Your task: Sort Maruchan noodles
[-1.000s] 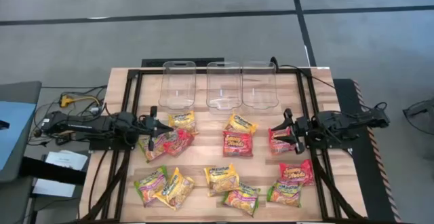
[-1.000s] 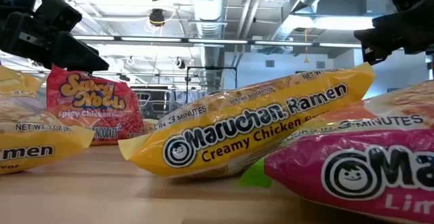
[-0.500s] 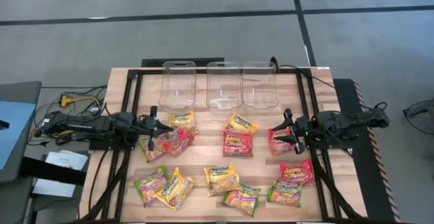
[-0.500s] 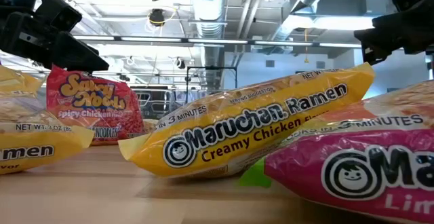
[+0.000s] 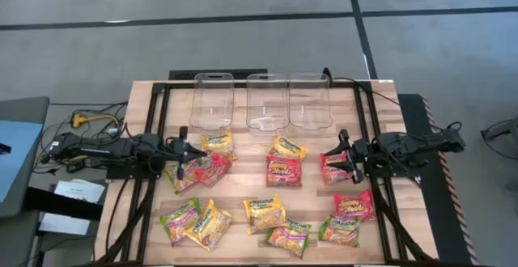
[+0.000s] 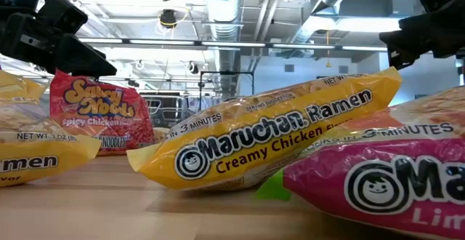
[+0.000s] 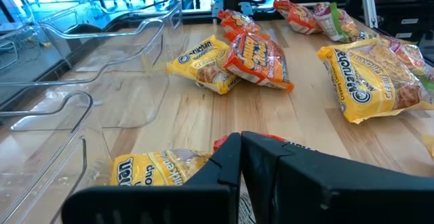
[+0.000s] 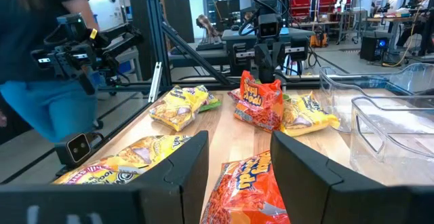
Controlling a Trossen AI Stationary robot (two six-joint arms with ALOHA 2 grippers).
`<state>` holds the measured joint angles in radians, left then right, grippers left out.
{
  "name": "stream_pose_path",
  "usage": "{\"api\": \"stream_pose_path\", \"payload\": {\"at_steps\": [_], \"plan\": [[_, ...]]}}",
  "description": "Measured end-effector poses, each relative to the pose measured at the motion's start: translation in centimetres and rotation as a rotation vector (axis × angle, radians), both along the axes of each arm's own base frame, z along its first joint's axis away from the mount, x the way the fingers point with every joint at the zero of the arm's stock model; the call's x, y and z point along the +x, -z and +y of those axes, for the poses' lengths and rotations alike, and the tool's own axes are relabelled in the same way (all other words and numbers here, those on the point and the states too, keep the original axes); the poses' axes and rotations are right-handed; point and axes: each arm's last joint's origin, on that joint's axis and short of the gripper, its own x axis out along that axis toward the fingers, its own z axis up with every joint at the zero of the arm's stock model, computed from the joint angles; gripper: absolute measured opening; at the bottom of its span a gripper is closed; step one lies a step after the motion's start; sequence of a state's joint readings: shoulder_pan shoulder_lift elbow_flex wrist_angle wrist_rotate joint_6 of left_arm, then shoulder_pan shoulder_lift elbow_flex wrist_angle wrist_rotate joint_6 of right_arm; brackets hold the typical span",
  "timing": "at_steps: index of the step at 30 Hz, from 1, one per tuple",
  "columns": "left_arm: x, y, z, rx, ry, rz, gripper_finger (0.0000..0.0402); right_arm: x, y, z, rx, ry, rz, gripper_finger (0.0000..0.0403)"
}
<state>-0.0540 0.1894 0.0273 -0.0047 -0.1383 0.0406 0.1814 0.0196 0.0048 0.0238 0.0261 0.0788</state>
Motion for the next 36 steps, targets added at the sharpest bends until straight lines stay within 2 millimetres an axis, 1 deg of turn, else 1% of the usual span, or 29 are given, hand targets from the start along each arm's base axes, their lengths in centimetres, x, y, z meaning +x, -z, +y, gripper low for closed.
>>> {"api": "stream_pose_path", "payload": {"at_steps": [5, 10, 12, 20, 28, 32, 36], "plan": [[0.0, 0.01, 0.0, 0.001, 0.0, 0.0, 0.0, 0.0, 0.01, 0.0, 0.0, 0.0, 0.0, 0.0182], [0.0, -0.02, 0.07, 0.137, -0.003, 0.01, 0.0, 0.0, 0.01, 0.0, 0.0, 0.0, 0.0, 0.0182], [0.0, -0.02, 0.08, 0.161, 0.001, 0.013, 0.0, 0.0, 0.01, 0.0, 0.0, 0.0, 0.0, 0.0182], [0.0, -0.02, 0.08, 0.125, -0.005, 0.009, 0.0, 0.0, 0.0, 0.0, 0.0, 0.0, 0.0, 0.0182], [0.0, -0.02, 0.08, 0.136, -0.004, 0.01, 0.0, 0.0, 0.0, 0.0, 0.0, 0.0, 0.0, 0.0182], [0.0, -0.02, 0.08, 0.052, -0.017, 0.002, 0.0, 0.0, 0.01, 0.0, 0.0, 0.0, 0.0, 0.0182], [0.0, -0.02, 0.07, -0.127, -0.047, -0.016, 0.0, 0.0, 0.0, 0.0, 0.0, 0.0, 0.0, 0.0182]]}}
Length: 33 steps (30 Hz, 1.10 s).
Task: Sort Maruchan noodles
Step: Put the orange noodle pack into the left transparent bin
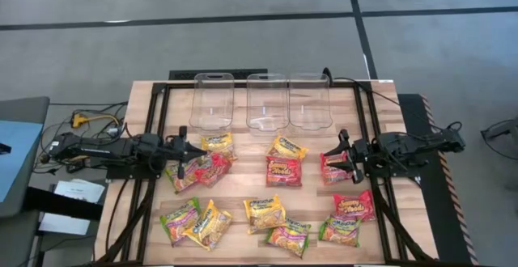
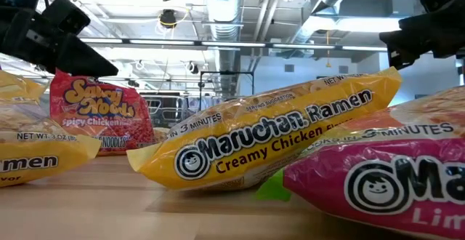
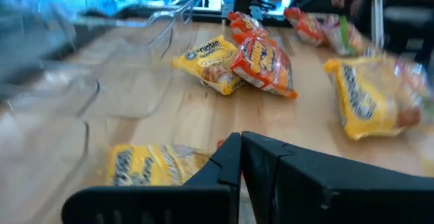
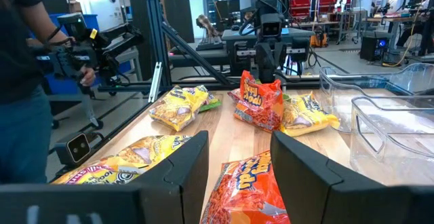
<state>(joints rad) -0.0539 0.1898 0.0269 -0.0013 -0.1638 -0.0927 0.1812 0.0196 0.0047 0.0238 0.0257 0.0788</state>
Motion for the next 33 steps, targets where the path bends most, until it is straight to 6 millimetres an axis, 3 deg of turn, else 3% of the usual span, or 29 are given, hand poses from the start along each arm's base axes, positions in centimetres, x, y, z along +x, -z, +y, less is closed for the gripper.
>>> {"api": "stream_pose_path", "payload": {"at_steps": [5, 11, 27, 33], "plan": [[0.0, 0.0, 0.0, -0.199, -0.033, -0.023, 0.0, 0.0, 0.01, 0.0, 0.0, 0.0, 0.001, 0.0182], [0.0, -0.01, 0.0, -0.313, -0.052, -0.036, 0.0, 0.0, 0.0, 0.0, 0.0, 0.0, 0.0, 0.0182], [0.0, 0.0, 0.0, -0.244, -0.039, -0.028, 0.0002, 0.0, 0.0, 0.0, 0.0, 0.0, 0.0, 0.0182], [0.0, -0.01, 0.01, -0.252, -0.041, -0.029, 0.0027, 0.0, 0.01, 0.0, 0.0, 0.0, 0.001, 0.0182]]}}
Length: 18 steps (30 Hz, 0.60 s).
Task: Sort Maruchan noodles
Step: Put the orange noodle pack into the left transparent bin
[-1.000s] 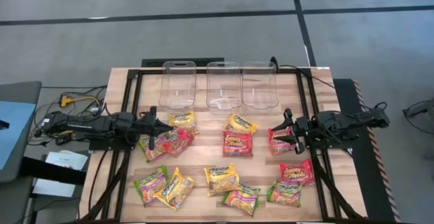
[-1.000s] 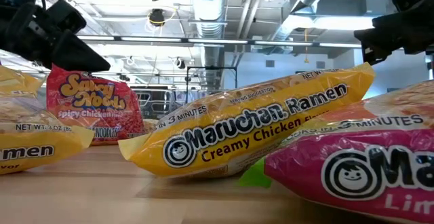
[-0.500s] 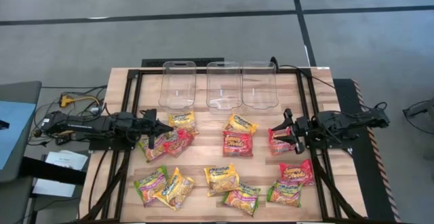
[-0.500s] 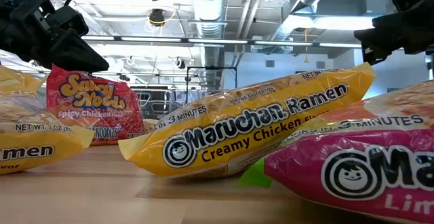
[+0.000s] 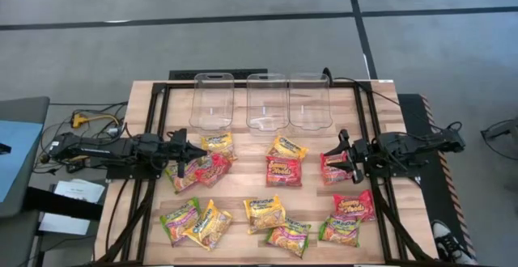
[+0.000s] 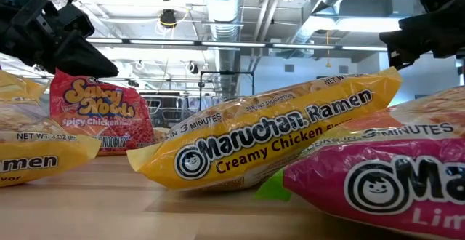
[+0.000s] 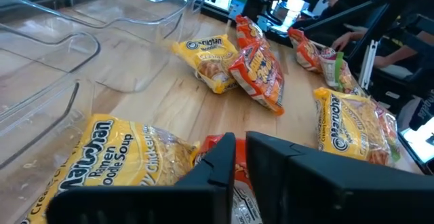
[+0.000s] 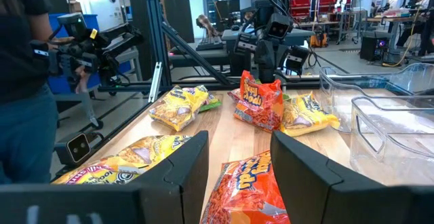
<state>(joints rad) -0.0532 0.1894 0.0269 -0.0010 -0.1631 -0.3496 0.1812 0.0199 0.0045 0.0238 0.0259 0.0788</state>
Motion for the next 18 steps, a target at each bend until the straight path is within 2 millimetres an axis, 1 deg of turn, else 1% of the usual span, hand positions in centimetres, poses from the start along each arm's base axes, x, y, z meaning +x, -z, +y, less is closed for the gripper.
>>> {"api": "stream_pose_path", "payload": {"at_steps": [8, 14, 18], "plan": [[0.0, -0.01, 0.03, 0.043, -0.005, 0.004, 0.0099, 0.0, 0.0, 0.0, 0.0, 0.0, 0.0, 0.0182], [-0.01, -0.11, 0.22, 0.052, -0.068, -0.005, 0.0156, 0.0, -0.01, 0.0, 0.0, 0.0, 0.0, 0.0182], [-0.02, -0.25, 0.33, 0.018, -0.113, -0.027, 0.0181, 0.0, 0.0, 0.0, 0.0, 0.0, 0.0, 0.0182]]}}
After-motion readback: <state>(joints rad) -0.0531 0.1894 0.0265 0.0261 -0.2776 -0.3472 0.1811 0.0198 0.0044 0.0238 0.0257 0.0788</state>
